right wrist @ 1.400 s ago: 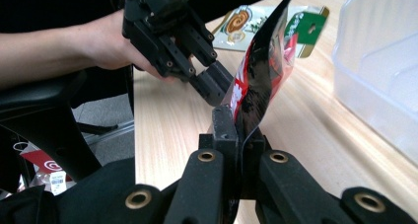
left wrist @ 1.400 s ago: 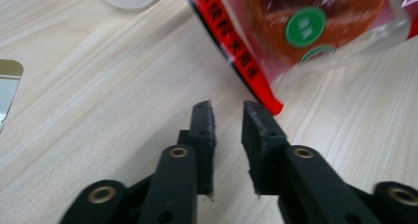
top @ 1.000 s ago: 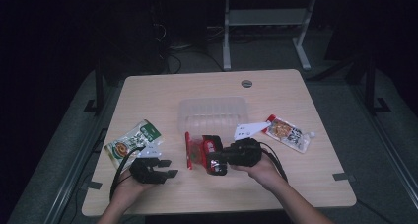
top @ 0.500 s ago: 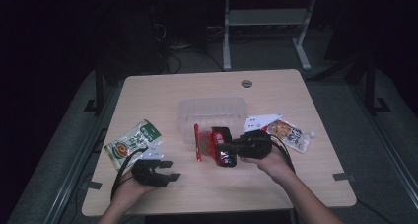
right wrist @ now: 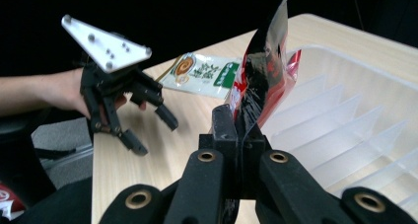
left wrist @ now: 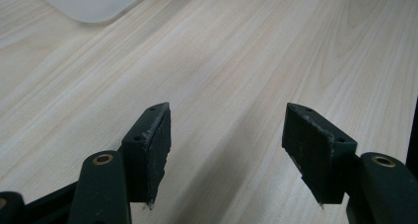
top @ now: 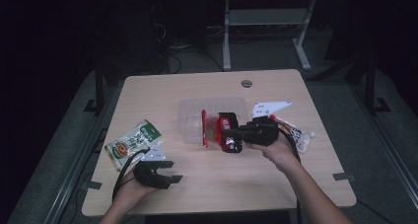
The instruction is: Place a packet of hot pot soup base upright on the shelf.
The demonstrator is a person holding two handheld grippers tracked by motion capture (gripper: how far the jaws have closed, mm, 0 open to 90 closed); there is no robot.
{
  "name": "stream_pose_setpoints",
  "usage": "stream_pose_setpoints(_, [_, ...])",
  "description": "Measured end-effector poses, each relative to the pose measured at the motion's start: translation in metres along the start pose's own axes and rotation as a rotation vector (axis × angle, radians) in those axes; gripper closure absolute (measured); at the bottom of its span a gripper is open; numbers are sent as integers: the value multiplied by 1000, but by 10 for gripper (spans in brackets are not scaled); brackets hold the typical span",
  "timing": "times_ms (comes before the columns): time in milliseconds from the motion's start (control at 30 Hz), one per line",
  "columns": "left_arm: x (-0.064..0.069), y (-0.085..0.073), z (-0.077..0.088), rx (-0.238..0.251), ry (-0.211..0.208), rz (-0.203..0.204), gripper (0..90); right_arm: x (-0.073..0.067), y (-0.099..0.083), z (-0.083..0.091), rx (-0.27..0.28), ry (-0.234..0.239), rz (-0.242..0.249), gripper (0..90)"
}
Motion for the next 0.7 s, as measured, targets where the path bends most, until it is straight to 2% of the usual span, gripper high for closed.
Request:
stream_pose_setpoints(300, [2, 0, -1, 4, -3, 8, 351, 15, 14, -4, 33, -13, -9, 900])
stream_pose_setpoints(400, [0, 0, 0, -2, -3, -19, 351, 21, 19, -12, 41, -22, -14, 900])
stream_pose_setpoints(533, [2, -1, 0, -1, -8, -2, 351, 28, 21, -21, 52, -26, -29, 900])
stream_pose_setpoints(700, [2, -2, 0, -8, -8, -8, 351, 35, 17, -29, 36, -38, -36, 900])
Point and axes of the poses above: each handheld gripper's, and its own axes: z roughly backward along the jaws, y roughly out of its top, x roughly to its right, the point moved 5 cm from there along -z, roughly forward along the jaws, and after that the axes turned 9 degrees about x, right-handed, at the moved point
